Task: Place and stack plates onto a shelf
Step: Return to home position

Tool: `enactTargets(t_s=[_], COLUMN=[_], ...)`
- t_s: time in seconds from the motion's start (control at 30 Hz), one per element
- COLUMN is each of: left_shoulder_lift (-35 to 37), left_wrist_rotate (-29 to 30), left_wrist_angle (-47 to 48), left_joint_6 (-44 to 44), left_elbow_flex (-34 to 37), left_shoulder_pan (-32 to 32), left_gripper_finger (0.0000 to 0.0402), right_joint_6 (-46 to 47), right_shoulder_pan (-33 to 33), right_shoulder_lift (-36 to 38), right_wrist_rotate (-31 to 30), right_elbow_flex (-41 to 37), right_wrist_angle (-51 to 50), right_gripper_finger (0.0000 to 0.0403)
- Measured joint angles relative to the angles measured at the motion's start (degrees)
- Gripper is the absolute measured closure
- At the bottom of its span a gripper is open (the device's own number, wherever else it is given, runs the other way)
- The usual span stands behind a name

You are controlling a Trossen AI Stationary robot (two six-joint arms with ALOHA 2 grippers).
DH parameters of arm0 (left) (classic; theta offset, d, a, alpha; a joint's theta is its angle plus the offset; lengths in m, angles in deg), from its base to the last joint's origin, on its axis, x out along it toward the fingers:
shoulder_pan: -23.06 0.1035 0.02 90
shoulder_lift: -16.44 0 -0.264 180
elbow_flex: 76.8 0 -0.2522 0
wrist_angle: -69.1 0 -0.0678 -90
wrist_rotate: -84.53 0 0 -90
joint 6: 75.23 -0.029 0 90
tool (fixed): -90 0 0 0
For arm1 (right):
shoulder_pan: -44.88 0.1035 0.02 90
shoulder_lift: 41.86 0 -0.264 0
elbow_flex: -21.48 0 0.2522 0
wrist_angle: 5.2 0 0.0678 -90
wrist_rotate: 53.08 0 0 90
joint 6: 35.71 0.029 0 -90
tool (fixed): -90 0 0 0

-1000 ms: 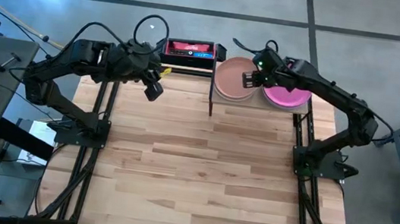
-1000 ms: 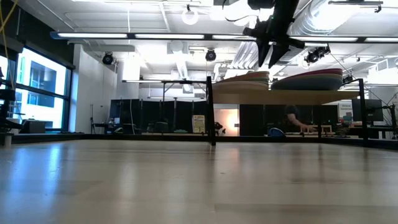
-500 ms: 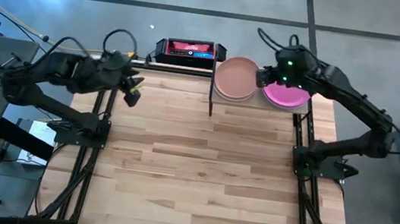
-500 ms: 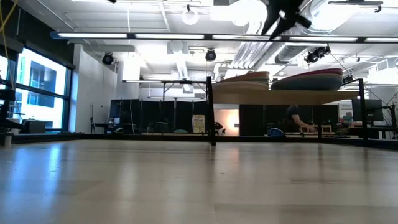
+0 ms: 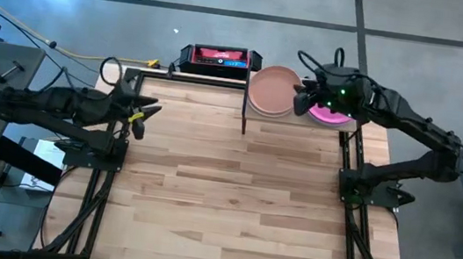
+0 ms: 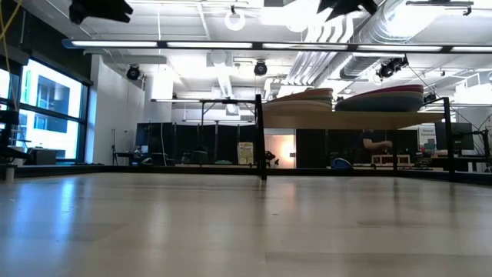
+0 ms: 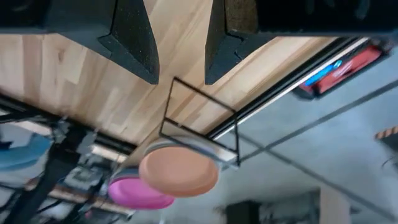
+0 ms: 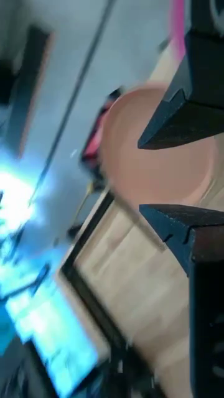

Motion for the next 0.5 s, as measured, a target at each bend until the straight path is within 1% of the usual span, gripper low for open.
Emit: enactTargets(t_s=[0.07,0.13,0.2,0.27,0.37,0.5], left_shoulder_lift=[3.0,5.9,8.7,11.2,14.3,17.6], left_wrist_rotate=[0.0,0.0,-0.1,-0.4,-2.0,-3.5], left_wrist_angle=[-4.6,-9.1,-12.5,-14.5,-16.2,-16.8], left_joint_6=[-2.1,-3.5,-3.9,-3.9,-3.9,-3.8], left_elbow_flex=[4.5,8.6,12.6,15.8,20.0,24.6], left_shoulder_pan=[-0.7,-1.1,-1.5,-1.8,-2.3,-2.9], left_gripper_finger=[0.0284,0.0284,0.0284,0.0284,0.0284,0.0284], right_joint_6=[-3.6,-6.6,-7.2,-6.6,-5.5,-4.0], right_shoulder_pan=[1.7,2.6,2.9,2.9,2.8,3.0], right_shoulder_lift=[1.1,2.8,4.7,6.6,9.4,12.9], right_wrist_rotate=[2.7,7.7,12.0,14.5,17.5,20.6], right_elbow_flex=[-3.2,-8.4,-14.4,-20.3,-27.8,-35.6], right_wrist_angle=[6.6,15.2,24.0,30.5,37.1,42.1], right_gripper_finger=[0.0268,0.0268,0.0268,0.0268,0.0268,0.0268])
